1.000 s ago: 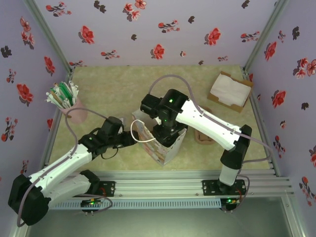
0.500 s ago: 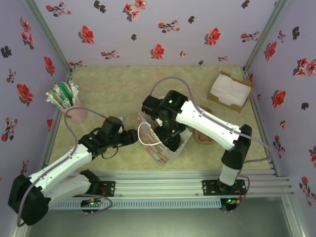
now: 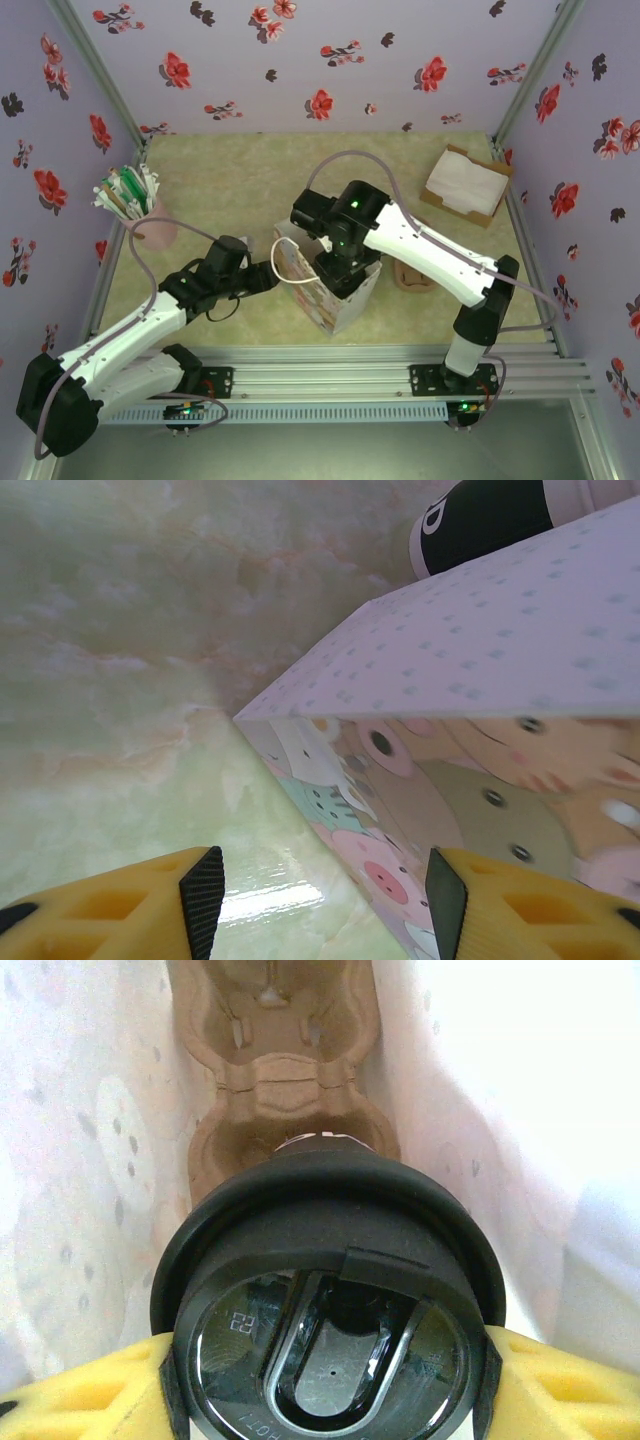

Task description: Pack the takeout coffee

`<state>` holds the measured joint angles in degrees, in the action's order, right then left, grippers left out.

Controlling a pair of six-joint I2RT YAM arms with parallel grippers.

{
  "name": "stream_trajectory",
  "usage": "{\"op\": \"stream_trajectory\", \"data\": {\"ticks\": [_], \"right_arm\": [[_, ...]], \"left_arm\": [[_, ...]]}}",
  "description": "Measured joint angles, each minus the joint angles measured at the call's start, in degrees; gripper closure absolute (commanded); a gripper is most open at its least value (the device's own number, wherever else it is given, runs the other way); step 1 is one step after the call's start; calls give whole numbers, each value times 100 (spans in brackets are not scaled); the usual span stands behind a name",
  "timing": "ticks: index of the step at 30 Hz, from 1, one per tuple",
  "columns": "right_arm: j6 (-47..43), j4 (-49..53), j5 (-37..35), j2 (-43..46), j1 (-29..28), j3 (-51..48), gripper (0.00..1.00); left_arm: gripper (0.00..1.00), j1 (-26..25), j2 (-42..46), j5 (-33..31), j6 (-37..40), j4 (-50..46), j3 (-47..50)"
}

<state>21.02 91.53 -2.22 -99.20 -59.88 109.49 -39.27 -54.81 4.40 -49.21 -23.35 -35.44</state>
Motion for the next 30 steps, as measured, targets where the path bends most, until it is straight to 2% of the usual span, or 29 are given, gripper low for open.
{"op": "stream_trajectory", "data": {"ticks": [15, 30], "right_arm": [[20, 85, -256, 0, 0, 949, 35], [42, 85, -247, -15, 0, 761, 34]], "left_arm": [[42, 0, 0, -79, -2, -90, 7], [41, 0, 7, -101, -2, -114, 7]]}}
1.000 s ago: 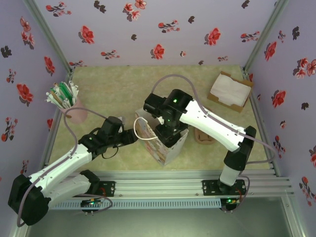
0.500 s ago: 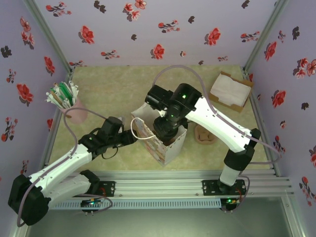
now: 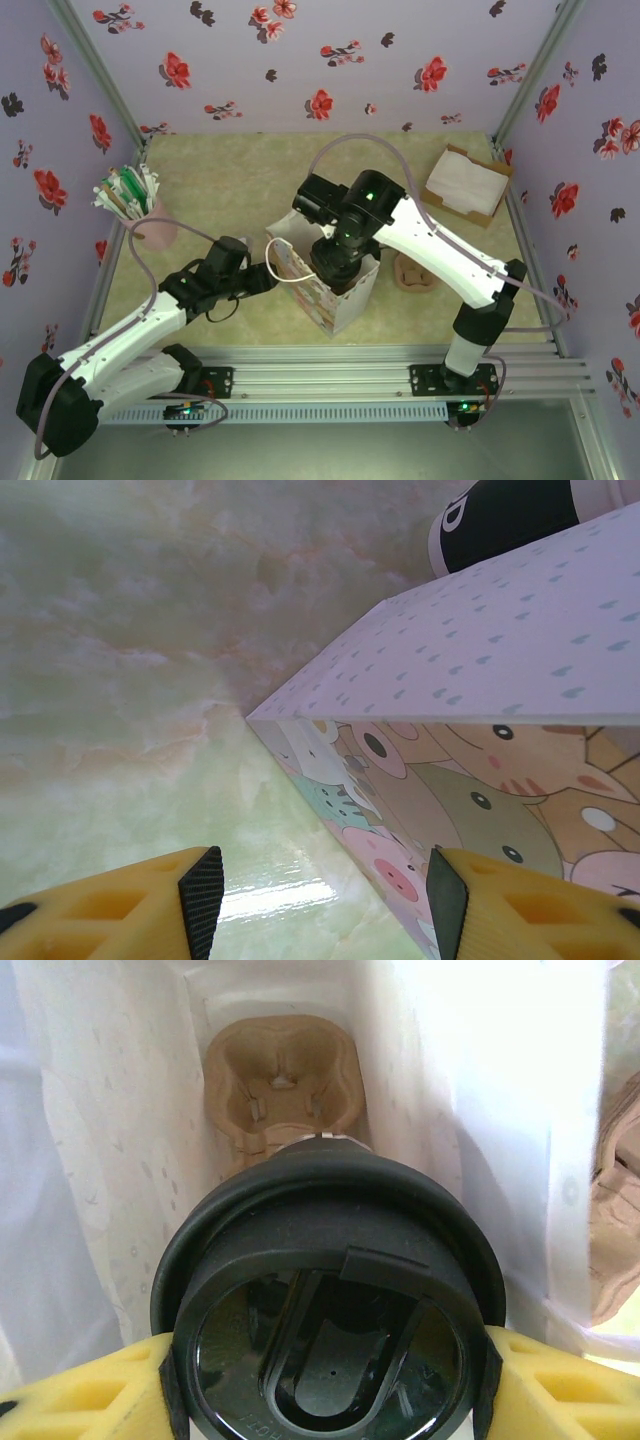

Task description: Pack the takeout coffee

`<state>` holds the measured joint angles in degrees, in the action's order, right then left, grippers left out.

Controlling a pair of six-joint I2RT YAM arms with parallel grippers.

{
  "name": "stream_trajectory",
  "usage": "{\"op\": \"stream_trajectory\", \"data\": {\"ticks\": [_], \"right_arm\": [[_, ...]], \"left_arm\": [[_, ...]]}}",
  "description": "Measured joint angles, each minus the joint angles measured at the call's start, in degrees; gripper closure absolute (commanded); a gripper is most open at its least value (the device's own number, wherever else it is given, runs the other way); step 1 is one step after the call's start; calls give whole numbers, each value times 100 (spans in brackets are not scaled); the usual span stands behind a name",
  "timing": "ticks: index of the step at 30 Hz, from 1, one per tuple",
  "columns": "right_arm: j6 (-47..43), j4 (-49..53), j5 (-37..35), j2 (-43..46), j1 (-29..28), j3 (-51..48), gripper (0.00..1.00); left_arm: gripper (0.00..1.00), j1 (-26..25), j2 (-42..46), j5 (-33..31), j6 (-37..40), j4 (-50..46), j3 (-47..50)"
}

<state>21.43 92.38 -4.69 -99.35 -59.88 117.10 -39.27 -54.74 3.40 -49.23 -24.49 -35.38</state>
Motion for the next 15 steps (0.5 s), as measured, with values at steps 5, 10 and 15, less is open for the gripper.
{"op": "stream_trajectory", "data": {"ticks": [5, 10, 15], "right_arm": [[0, 0, 61, 0, 0, -280, 34], [0, 0, 144, 0, 0, -505, 35], [9, 0, 188, -4, -2, -584, 35]], "left_arm": [[41, 0, 48, -4, 0, -15, 0], [41, 0, 83, -44, 0, -17, 39], [41, 0, 85, -44, 0, -42, 94]]}}
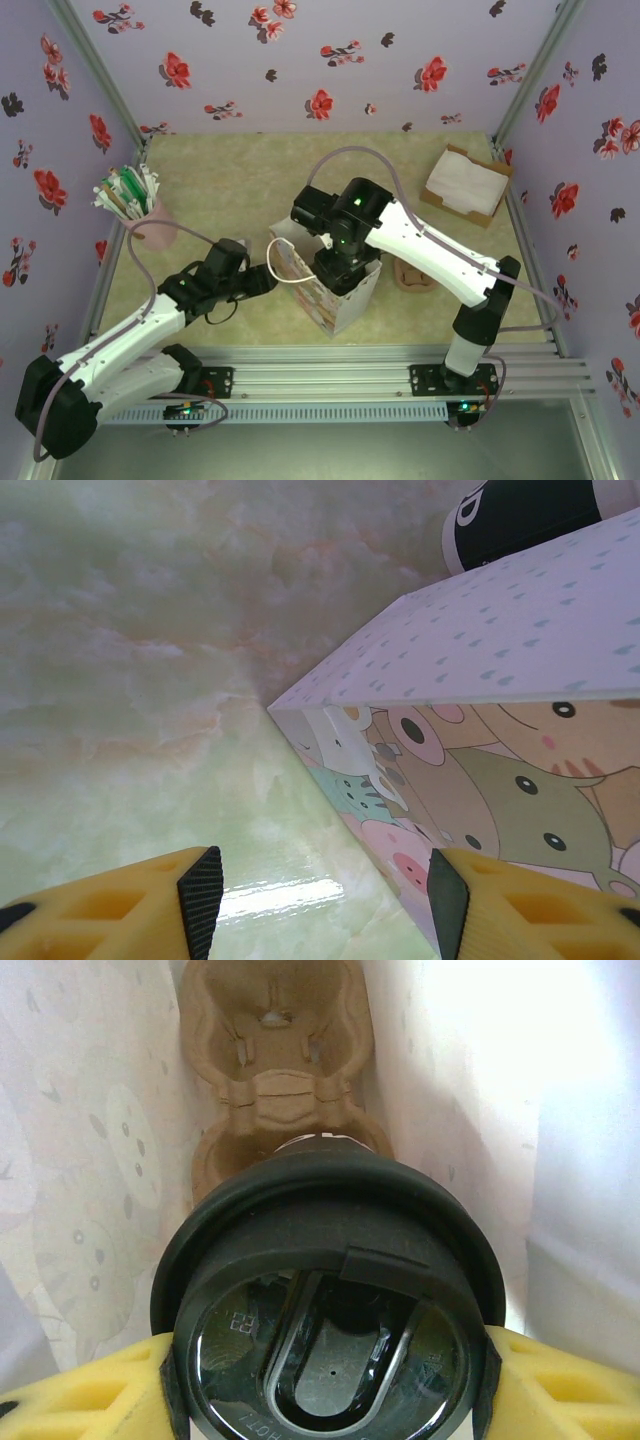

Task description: Pack the takeout coffee

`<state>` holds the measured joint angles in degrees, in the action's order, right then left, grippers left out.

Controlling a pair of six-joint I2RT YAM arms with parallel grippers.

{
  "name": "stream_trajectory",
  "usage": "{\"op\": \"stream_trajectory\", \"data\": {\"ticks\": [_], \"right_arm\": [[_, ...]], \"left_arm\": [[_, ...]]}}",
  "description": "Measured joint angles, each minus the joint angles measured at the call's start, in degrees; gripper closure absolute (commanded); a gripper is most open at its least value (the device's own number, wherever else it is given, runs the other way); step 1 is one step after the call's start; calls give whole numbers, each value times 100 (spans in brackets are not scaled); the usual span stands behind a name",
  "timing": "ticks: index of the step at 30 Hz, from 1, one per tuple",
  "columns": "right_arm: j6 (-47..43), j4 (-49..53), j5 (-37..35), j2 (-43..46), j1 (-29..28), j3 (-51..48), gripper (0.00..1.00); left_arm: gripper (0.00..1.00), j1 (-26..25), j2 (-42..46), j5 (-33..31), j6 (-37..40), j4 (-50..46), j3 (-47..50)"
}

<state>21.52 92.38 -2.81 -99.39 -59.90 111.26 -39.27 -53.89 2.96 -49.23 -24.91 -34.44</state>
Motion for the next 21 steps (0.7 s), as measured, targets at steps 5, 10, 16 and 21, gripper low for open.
{"op": "stream_trajectory", "data": {"ticks": [5, 10, 16, 21], "right_arm": [[11, 0, -22, -13, -39, 0, 35], [20, -9, -31, -26, -52, -85, 35], [118, -33, -68, -190, -66, -173, 35], [151, -66, -107, -214, -74, -192, 35]], "left_arm": [[41, 0, 0, -2, -2, 2, 0], [41, 0, 0, -2, -2, 2, 2], [41, 0, 2, -2, -4, 0, 2], [41, 0, 2, -4, -20, 0, 11]]}}
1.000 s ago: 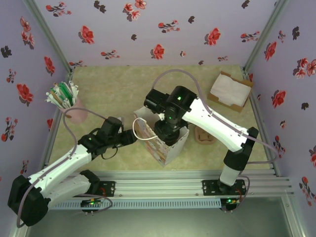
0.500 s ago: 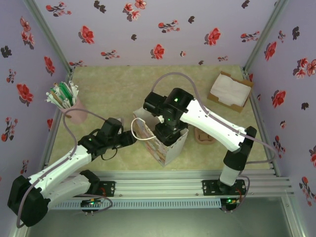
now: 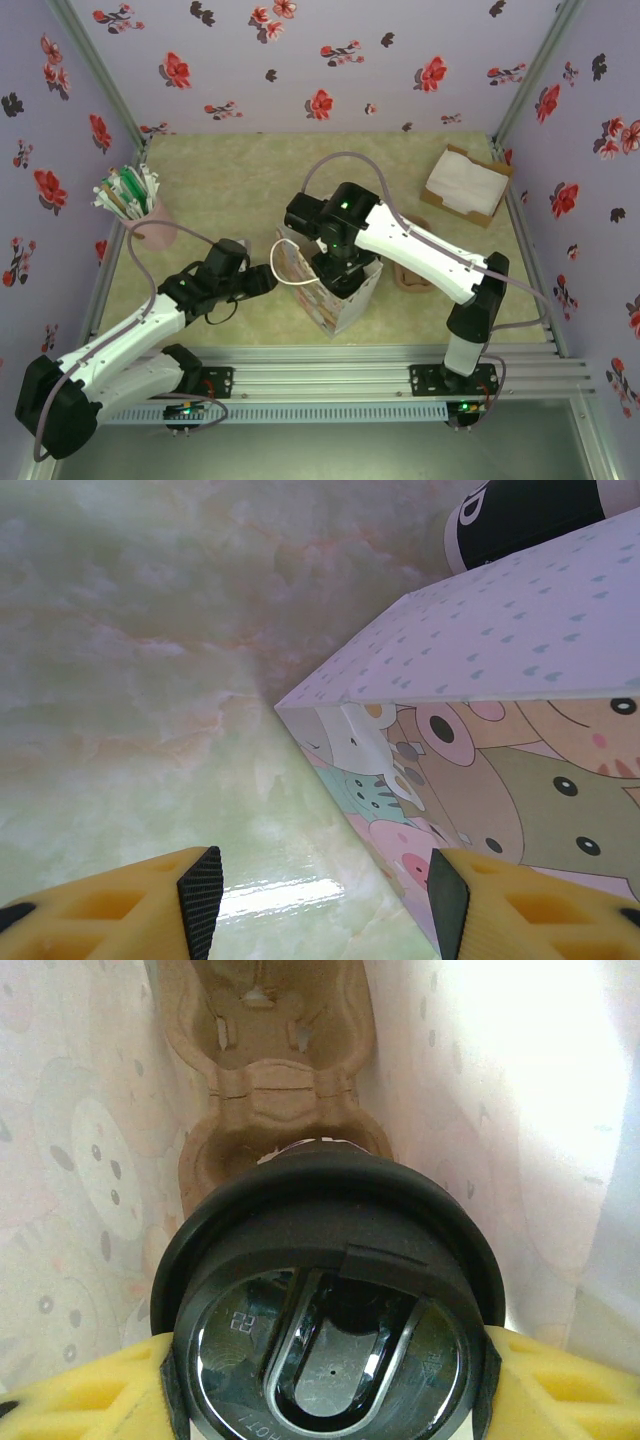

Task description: Pack the takeout coffee

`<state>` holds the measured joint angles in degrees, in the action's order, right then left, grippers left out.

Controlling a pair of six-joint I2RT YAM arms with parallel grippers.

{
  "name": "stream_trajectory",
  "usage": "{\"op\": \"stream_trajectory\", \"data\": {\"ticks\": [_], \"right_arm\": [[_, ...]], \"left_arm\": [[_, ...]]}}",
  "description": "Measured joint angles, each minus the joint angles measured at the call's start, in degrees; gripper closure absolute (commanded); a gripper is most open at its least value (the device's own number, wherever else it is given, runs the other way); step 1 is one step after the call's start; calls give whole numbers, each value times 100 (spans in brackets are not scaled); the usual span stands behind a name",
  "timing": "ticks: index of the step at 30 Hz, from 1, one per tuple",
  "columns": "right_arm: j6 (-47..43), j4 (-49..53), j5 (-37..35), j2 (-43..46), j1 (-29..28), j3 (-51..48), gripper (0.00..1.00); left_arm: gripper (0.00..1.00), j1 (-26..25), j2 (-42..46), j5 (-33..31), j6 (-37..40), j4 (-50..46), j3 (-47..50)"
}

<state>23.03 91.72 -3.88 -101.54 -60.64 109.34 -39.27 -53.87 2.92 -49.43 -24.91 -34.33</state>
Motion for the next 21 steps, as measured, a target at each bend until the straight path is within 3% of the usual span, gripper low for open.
{"op": "stream_trajectory", "data": {"ticks": [21], "right_arm": [[107, -131, -151, -59, -210, -37, 35]], "left_arm": [[41, 0, 24, -15, -2, -17, 70]]}}
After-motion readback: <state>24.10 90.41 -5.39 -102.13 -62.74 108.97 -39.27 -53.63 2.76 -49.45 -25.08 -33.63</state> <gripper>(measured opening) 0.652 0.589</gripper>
